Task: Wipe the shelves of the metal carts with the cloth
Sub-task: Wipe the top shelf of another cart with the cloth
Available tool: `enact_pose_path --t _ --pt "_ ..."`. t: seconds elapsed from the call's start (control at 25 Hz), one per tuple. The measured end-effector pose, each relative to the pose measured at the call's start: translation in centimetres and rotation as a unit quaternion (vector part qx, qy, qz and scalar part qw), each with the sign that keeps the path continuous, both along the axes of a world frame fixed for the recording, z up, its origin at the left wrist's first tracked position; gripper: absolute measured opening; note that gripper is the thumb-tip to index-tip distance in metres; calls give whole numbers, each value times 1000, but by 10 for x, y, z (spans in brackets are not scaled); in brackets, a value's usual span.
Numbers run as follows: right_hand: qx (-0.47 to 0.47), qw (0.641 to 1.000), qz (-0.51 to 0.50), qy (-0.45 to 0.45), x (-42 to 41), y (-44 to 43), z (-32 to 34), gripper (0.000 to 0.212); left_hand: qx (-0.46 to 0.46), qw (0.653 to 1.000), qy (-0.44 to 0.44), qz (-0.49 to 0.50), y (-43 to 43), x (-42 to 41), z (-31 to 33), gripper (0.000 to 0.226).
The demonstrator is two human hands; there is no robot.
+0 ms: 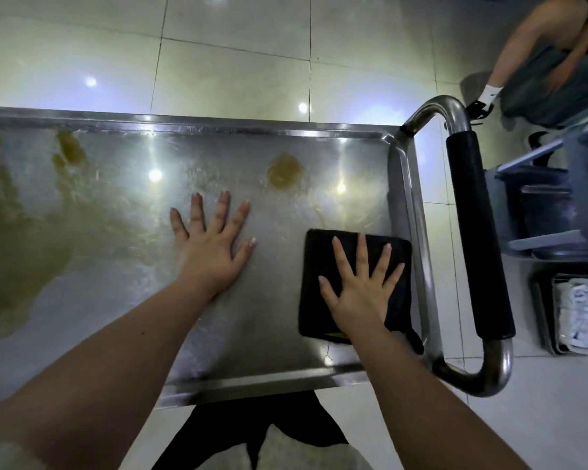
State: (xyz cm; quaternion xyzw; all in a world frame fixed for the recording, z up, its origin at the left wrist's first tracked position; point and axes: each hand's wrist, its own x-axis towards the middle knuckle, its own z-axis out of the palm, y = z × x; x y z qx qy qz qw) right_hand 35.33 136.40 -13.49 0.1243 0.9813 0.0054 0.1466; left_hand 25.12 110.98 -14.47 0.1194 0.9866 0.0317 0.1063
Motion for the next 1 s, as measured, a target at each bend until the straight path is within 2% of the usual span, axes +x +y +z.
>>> enact_pose_path --t 0.36,0.52,0.68,1.0 --pt "-4 999 33 6 -162 27 1 71 -27 1000 -8 4 4 -6 5 65" --pt "-8 999 35 -4 -188 27 0 70 -33 999 -15 9 5 -7 7 66" --pt "-36 998 44 1 -149 31 5 69 -29 999 -9 15 4 -4 7 66" --pt "-39 996 71 38 40 37 -5 69 -18 1000 -5 8 -1 1 8 65"
